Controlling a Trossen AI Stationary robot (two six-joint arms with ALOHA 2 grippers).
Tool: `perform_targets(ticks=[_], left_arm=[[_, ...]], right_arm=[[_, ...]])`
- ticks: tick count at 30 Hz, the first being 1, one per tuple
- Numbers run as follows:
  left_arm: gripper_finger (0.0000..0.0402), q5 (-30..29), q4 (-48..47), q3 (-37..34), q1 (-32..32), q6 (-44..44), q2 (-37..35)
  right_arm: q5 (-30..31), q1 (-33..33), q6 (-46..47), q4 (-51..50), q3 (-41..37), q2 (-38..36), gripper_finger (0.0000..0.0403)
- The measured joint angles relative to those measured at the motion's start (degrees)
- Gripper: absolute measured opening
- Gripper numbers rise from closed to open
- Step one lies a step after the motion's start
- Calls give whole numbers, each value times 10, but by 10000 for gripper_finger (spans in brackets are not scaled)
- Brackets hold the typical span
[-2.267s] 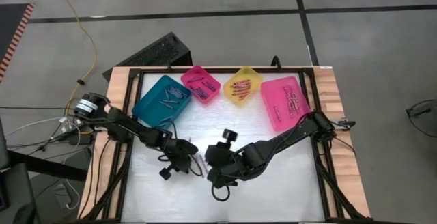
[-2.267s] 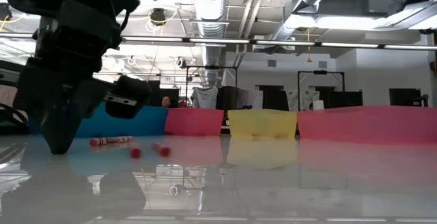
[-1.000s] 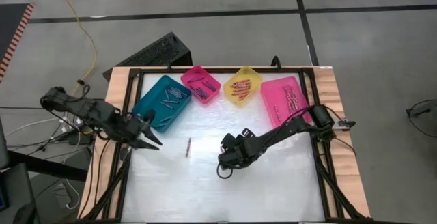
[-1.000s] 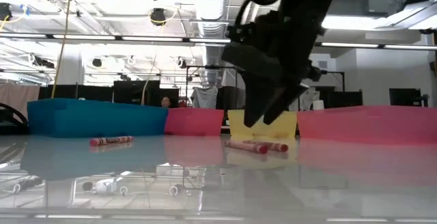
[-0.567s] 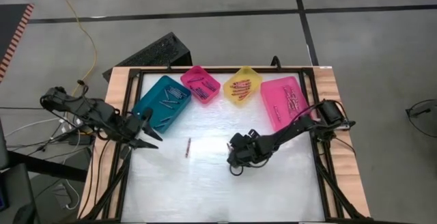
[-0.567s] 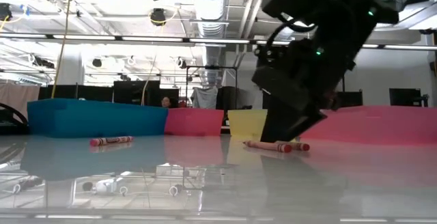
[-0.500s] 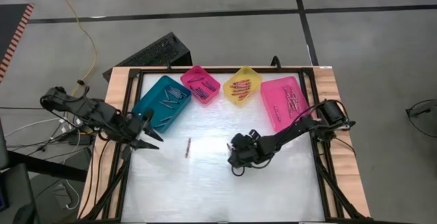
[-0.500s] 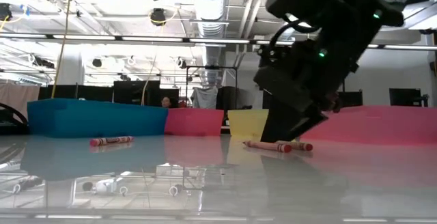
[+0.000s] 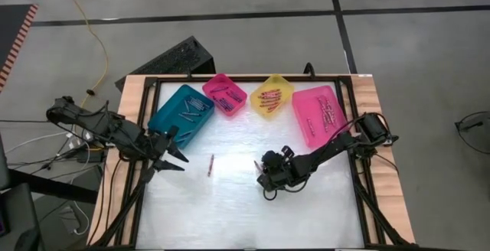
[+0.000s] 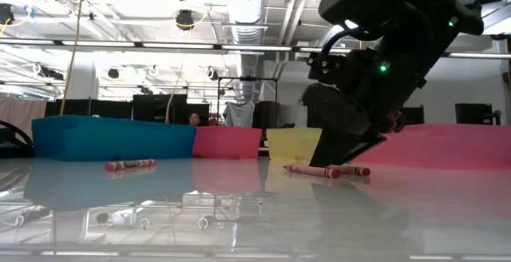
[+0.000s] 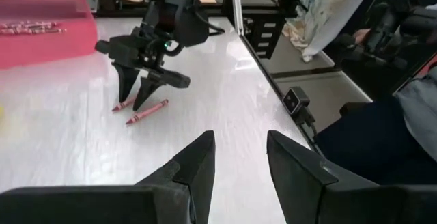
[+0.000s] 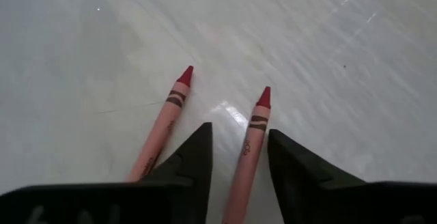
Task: Sort crayons
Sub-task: Put the red crayon into the yellow bin
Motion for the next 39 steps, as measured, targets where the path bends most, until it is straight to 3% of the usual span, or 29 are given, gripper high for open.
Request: perform_targets(ticks=[16, 31, 39], left_arm=[[123, -4, 1, 0, 0, -24, 0], [123, -22, -8, 0, 0, -14, -118], [123, -111, -61, 0, 0, 0, -170]], right_arm=[[24, 0, 0, -4, -2, 2, 64], [59, -14, 0, 35, -2, 2, 10], [68, -61, -67, 66, 19, 6, 4]])
